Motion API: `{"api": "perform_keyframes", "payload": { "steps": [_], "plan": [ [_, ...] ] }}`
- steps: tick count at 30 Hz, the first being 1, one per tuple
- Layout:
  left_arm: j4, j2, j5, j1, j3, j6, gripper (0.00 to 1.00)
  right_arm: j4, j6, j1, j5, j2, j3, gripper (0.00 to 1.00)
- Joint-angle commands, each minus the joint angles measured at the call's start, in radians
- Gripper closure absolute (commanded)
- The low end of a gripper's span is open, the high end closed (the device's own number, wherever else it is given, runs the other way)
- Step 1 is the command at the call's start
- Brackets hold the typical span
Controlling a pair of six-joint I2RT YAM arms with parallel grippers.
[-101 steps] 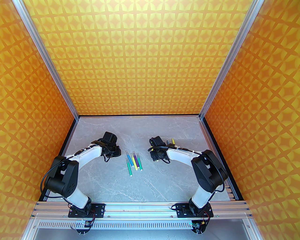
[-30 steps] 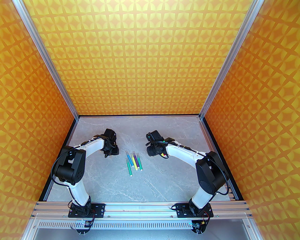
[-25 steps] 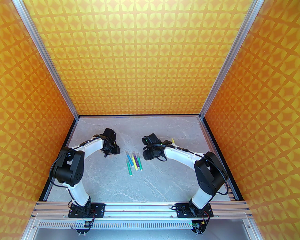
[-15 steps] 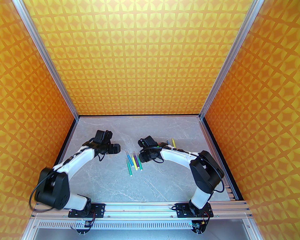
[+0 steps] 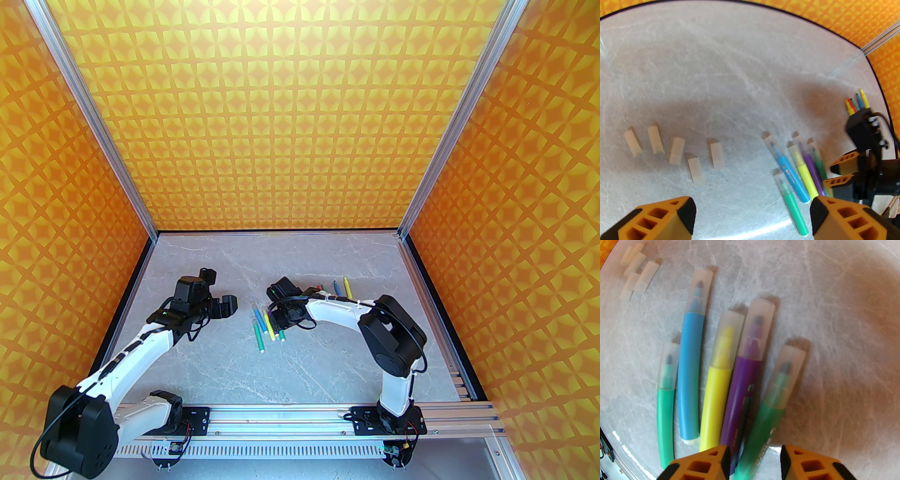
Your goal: Open the pen caps
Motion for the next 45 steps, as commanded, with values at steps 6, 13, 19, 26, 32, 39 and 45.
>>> {"api": "perform_keyframes", "payload": {
  "steps": [6, 13, 19, 26, 32, 39, 45],
  "plan": [
    [0.028, -0.056, 0.015, 0.019, -0.030, -0.018, 0.11, -0.075, 0.016, 0.010, 0.076, 0.033, 0.048, 0.61],
    [0.025, -0.059, 0.016, 0.021, -0.036, -0.015, 0.11, -0.094, 0.018, 0.010, 0.089, 0.040, 0.062, 0.63],
    [0.022, -0.073, 0.014, 0.021, -0.038, -0.015, 0.11, -0.184, -0.001, 0.011, 0.164, 0.082, 0.119, 0.66],
    [0.019, -0.094, 0.015, 0.023, -0.045, -0.013, 0.11, -0.272, -0.029, 0.011, 0.192, 0.118, 0.189, 0.66],
    [0.016, -0.098, 0.015, 0.032, -0.053, -0.008, 0.10, -0.322, -0.031, 0.011, 0.155, 0.124, 0.204, 0.66],
    [0.029, -0.085, 0.015, 0.034, -0.047, 0.000, 0.11, -0.335, 0.001, 0.017, 0.132, 0.111, 0.192, 0.66],
    [0.024, -0.065, 0.014, 0.034, -0.026, 0.014, 0.11, -0.338, 0.022, 0.023, 0.126, 0.128, 0.200, 0.65]
  ]
}}
